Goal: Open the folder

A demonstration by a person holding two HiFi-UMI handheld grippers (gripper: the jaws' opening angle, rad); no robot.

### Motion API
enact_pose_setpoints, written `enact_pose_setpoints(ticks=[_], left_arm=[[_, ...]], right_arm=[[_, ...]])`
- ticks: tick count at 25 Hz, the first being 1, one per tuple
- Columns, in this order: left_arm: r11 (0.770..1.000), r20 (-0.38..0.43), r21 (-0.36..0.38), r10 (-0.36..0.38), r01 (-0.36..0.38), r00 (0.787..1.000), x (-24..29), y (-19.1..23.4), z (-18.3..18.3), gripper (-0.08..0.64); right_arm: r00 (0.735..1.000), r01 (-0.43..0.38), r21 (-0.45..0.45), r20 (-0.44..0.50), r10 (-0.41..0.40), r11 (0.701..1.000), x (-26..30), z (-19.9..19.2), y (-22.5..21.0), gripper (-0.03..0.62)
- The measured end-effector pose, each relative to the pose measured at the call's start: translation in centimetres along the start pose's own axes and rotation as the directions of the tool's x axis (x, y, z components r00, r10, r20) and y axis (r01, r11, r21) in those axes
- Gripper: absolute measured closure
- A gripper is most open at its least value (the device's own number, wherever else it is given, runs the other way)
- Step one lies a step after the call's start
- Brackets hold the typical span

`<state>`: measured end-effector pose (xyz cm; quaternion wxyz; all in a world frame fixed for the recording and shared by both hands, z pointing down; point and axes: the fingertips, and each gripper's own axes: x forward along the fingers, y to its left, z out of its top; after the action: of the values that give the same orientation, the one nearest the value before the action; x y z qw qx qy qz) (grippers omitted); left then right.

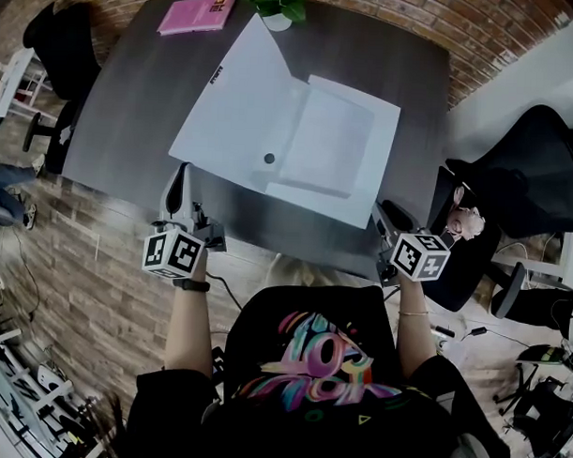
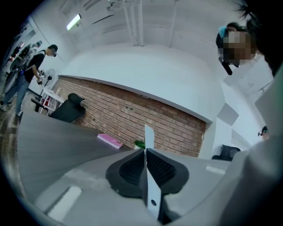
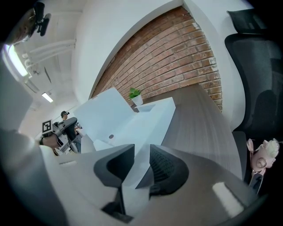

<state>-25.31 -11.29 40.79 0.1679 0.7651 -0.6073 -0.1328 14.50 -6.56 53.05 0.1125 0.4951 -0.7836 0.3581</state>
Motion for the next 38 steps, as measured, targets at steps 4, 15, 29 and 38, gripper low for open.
enact_pose_setpoints(ticks=[4,15,29,38], left_arm=[[0.996,0.015,-0.05,-0.071,0.072,0.997,0.1,-1.6,0.3,0.523],[0.972,-0.036,0.011,-0.233,0.233,0.972,-0.3,-5.3,0.3,0.511],[0.947,-0.094,0.137,-0.281,0.292,0.955,1.5,-8.6,0.7,0.511],[0.881,-0.169,0.202,-0.399,0.428,0.901,4.3,-16.1,-0.6,0.557]], right_arm=[[1.0,0.0,0.002,0.004,0.0,1.0,0.1,0.1,-0.1,0.483],[0.997,0.017,-0.013,0.069,-0.016,1.0,-1.0,2.4,-0.3,0.486],[0.948,0.088,-0.219,0.317,-0.014,0.972,-6.0,11.4,3.4,0.508],[0.874,0.208,-0.369,0.486,-0.003,0.906,-10.6,16.0,6.7,0.592]])
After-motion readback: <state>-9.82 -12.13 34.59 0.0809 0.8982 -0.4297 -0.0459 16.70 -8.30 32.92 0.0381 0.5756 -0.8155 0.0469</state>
